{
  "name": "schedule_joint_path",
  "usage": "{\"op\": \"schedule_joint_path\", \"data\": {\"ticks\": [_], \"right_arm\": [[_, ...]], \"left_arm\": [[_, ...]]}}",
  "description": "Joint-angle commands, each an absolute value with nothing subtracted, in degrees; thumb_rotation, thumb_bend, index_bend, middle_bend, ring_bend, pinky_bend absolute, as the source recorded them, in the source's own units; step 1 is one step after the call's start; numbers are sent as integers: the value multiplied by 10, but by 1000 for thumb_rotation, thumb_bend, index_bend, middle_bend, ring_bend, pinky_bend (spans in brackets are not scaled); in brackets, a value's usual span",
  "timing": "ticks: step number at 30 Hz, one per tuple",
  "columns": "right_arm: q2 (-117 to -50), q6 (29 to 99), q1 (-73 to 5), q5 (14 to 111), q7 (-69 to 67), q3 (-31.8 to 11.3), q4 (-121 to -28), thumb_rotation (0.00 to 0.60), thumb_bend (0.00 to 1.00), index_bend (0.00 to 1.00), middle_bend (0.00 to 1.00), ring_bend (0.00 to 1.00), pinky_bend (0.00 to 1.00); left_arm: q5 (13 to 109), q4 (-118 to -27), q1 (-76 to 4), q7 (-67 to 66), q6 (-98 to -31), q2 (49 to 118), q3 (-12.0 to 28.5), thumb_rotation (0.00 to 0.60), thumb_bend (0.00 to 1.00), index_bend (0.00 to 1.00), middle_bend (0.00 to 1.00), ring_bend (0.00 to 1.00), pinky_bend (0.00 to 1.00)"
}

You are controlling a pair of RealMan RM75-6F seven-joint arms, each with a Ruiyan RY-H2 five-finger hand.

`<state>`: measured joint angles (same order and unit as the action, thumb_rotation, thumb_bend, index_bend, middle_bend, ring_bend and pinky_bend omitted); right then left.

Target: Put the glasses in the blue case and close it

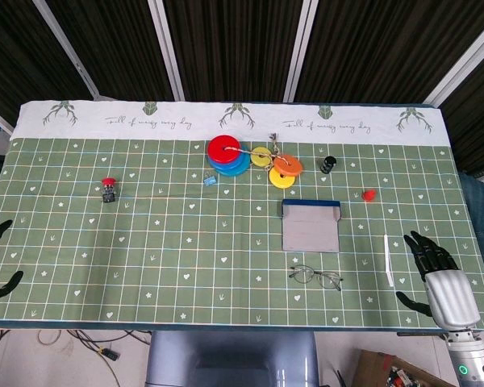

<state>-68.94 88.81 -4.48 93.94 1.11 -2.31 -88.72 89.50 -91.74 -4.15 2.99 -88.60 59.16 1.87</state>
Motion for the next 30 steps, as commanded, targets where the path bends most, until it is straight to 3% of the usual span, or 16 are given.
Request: {"op": "schedule_joint_path", "data": {"ticks": [1,30], "right_arm": [[-692,888,-45,940,14,-22,-888,600,169,0,74,117,203],[-688,895,-37,915,9,-29,-893,600,169,6,74,117,203]], "left_arm": [[896,-918,-42,30,-885,591,19,600,235,76,0,0,0],[896,-921,-44,8,-882,598,18,600,235,76,0,0,0]]}}
